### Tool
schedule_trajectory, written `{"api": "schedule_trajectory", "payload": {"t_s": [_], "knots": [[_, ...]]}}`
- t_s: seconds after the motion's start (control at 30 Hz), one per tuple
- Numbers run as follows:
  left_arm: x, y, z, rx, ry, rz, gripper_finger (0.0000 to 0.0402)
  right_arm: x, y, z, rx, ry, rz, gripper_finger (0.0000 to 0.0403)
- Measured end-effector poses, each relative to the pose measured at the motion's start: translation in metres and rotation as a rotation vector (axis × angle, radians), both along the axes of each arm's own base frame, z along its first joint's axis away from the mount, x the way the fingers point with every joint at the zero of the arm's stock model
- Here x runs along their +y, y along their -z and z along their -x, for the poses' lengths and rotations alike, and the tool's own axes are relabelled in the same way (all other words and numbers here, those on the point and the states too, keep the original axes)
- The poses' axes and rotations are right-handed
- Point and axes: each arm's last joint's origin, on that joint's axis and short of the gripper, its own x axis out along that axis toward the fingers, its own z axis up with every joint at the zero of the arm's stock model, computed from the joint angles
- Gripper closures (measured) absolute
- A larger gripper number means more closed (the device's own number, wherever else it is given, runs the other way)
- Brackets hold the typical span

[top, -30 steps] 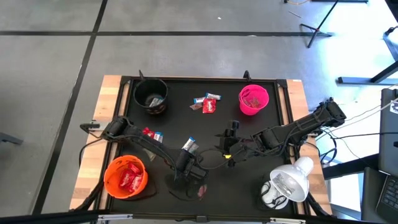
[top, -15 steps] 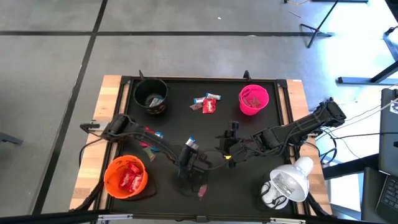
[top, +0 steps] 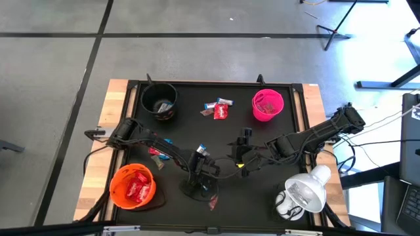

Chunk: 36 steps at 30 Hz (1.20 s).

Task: Sort candy
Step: Put the white chocolate bar into the black bucket

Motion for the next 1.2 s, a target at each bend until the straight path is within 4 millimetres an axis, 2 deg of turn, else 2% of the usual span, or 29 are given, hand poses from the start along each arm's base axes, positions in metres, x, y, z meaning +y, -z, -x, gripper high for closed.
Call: {"api": "schedule_trajectory", "payload": {"t_s": [0.13, 0.23, 0.47, 0.57, 0.67, 0.77, 0.87, 1.03, 1.2], "knots": [[0.000, 0.003, 0.003, 0.011, 0.000, -0.001, 0.0202, 0.000, 0.000, 0.000, -0.001, 0.000, -0.001, 0.0214], [0.000, 0.003, 0.003, 0.012, -0.003, -0.005, 0.0217, 0.000, 0.000, 0.000, -0.001, 0.001, -0.001, 0.0214], [0.000, 0.004, 0.004, 0.017, -0.010, -0.005, 0.0303, 0.000, 0.000, 0.000, -0.001, 0.001, -0.001, 0.0214], [-0.001, -0.002, 0.001, 0.032, -0.076, 0.000, 0.0336, 0.000, 0.000, 0.000, -0.001, 0.000, 0.000, 0.0214], [-0.004, -0.011, -0.003, 0.048, -0.107, 0.001, 0.0342, 0.000, 0.000, 0.000, 0.000, -0.002, 0.002, 0.0214], [-0.009, -0.029, -0.006, 0.042, -0.082, -0.036, 0.0366, 0.000, 0.000, 0.000, 0.004, -0.014, 0.017, 0.0214], [-0.009, -0.042, -0.003, 0.084, -0.078, -0.096, 0.0378, 0.000, 0.000, 0.000, 0.005, -0.016, 0.019, 0.0214], [0.001, -0.065, 0.007, 0.168, -0.111, -0.196, 0.0401, 0.000, 0.000, 0.000, 0.008, -0.017, 0.021, 0.0214], [0.020, -0.097, 0.024, 0.170, -0.175, -0.283, 0.0399, -0.001, 0.001, 0.001, 0.016, -0.017, 0.025, 0.0214]]}}
